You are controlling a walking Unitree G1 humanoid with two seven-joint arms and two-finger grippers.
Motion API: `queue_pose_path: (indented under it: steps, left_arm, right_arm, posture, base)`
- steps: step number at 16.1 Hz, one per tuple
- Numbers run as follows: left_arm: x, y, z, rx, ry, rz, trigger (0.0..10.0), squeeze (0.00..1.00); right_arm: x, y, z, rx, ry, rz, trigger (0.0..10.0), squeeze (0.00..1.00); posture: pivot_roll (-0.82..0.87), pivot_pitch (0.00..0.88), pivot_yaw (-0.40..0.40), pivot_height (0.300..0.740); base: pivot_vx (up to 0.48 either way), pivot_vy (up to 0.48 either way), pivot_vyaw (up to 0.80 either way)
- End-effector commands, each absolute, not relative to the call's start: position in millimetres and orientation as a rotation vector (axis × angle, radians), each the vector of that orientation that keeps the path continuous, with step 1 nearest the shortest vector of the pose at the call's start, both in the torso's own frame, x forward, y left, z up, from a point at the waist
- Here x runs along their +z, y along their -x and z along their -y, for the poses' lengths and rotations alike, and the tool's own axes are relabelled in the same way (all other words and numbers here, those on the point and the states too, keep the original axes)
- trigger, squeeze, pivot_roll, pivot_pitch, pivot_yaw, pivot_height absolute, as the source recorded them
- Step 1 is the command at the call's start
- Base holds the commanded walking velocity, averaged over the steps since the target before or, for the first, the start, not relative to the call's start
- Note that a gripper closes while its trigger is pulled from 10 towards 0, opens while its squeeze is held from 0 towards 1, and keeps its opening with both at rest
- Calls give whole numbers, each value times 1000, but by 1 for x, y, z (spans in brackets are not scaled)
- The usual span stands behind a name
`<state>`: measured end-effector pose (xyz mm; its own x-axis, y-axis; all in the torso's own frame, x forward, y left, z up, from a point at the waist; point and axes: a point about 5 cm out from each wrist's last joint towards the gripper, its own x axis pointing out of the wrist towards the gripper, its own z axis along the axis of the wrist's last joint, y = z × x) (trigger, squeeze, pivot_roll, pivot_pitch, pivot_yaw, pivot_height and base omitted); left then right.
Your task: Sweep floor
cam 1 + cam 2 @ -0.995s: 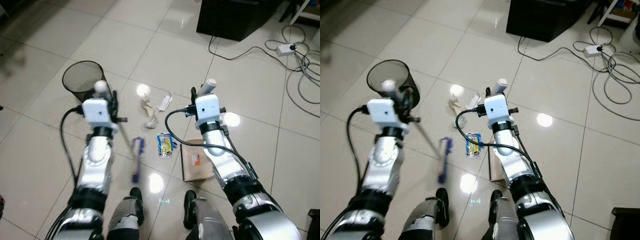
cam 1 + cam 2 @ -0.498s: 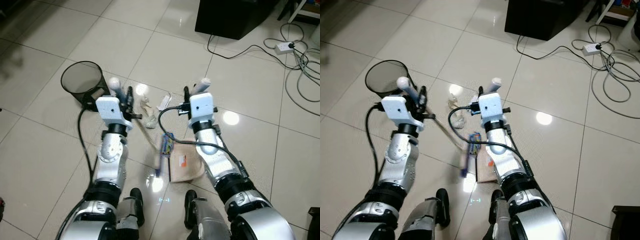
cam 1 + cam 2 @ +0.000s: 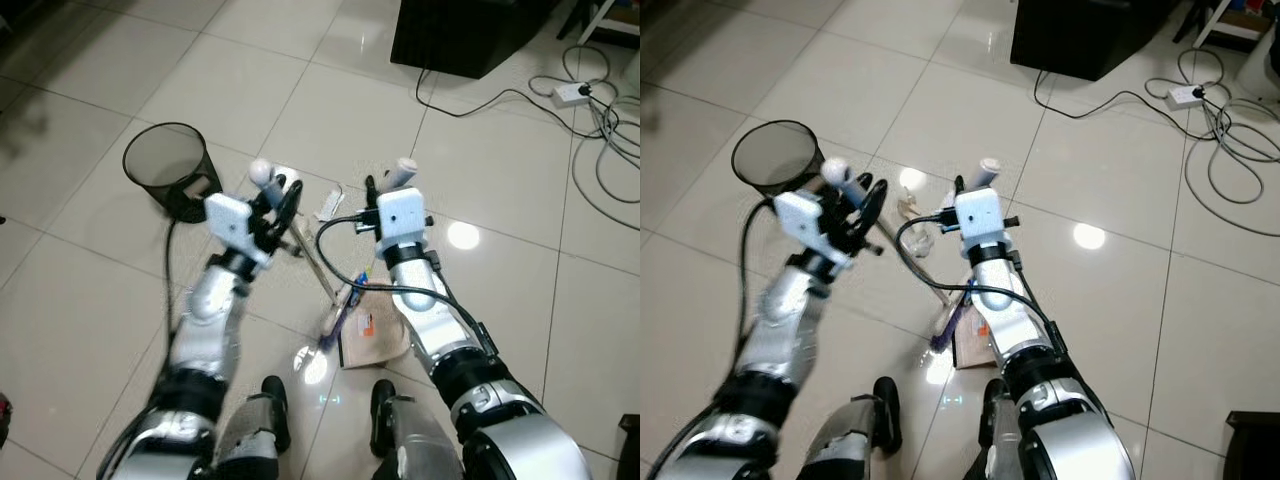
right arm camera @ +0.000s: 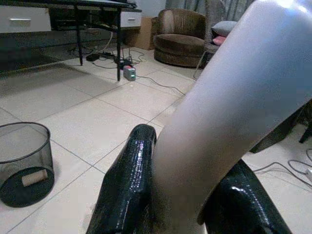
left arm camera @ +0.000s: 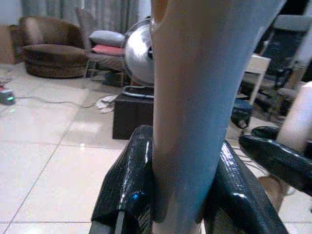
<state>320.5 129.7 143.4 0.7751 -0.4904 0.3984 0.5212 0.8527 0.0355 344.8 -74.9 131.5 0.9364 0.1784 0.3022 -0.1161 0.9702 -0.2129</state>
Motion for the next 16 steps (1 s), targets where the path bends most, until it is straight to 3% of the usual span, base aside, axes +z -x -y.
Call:
queue_pose_path:
  steps: [1, 8, 16]
  left_arm:
    - [143, -313, -128, -634, 91, 397, 10000, 0]
    - [163, -287, -144, -810, -3, 405, 10000, 0]
    - [165, -273, -141, -853, -19, 390, 10000, 0]
  right_arm:
    - [125, -343, 77, 148, 192, 305, 10000, 0]
    - [121, -344, 87, 116, 199, 289, 10000, 0]
    - [111, -339, 106, 89, 232, 278, 10000, 0]
  posture:
    - [-51, 293, 77, 740]
    - [-37, 259, 91, 740]
    - [-44, 217, 94, 740]
  base:
    - [0, 0, 0]
    - [0, 0, 0]
    - [0, 0, 0]
